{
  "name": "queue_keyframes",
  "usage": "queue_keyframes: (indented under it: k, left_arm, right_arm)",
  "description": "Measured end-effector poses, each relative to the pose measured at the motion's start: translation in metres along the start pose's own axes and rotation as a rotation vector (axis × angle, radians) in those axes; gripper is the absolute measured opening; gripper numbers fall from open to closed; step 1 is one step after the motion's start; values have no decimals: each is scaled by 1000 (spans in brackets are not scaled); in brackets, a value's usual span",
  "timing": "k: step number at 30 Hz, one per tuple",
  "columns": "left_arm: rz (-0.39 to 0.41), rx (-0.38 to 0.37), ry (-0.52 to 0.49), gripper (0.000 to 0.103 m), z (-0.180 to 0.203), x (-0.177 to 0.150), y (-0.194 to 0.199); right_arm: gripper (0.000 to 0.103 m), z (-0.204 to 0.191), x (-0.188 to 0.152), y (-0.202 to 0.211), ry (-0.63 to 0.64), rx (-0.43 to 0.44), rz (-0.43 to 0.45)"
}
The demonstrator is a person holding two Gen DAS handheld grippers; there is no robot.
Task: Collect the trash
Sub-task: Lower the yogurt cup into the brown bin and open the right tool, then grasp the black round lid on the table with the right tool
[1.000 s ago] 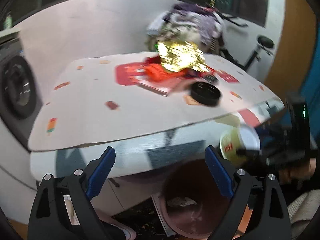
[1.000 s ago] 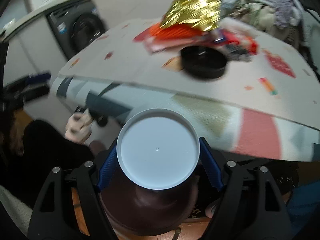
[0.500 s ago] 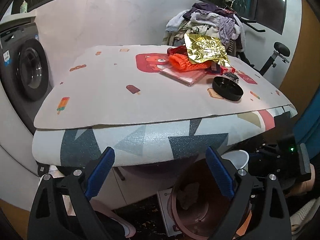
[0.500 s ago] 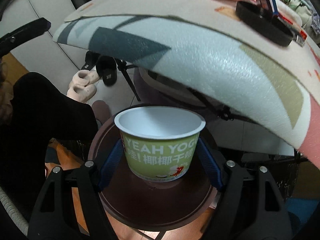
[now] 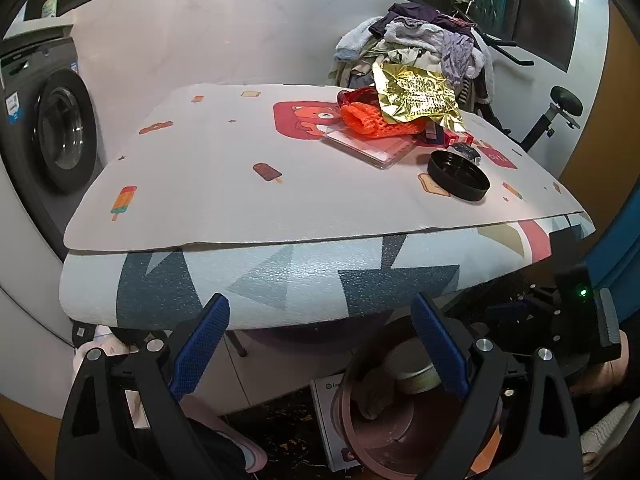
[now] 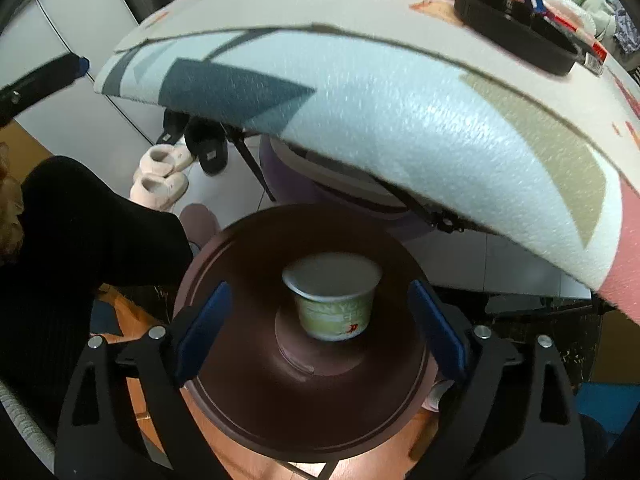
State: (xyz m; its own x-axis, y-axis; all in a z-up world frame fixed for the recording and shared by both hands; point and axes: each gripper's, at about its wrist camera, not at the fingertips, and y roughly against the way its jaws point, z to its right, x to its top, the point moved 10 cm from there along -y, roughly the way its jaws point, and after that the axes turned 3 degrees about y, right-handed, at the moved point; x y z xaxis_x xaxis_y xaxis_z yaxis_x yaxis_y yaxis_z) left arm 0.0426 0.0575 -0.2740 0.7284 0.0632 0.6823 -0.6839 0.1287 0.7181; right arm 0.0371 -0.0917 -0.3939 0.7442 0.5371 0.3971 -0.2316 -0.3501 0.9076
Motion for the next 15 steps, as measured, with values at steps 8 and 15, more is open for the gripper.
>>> queue_keyframes:
  k: [8, 15]
  left_arm:
    - [0, 0, 0, 90, 0, 0, 0]
    - [-1, 0, 0, 90, 0, 0, -1]
  right_arm:
    - [97, 14, 8, 10, -34, -17, 51]
    - [97, 26, 17, 25, -74, -60, 123]
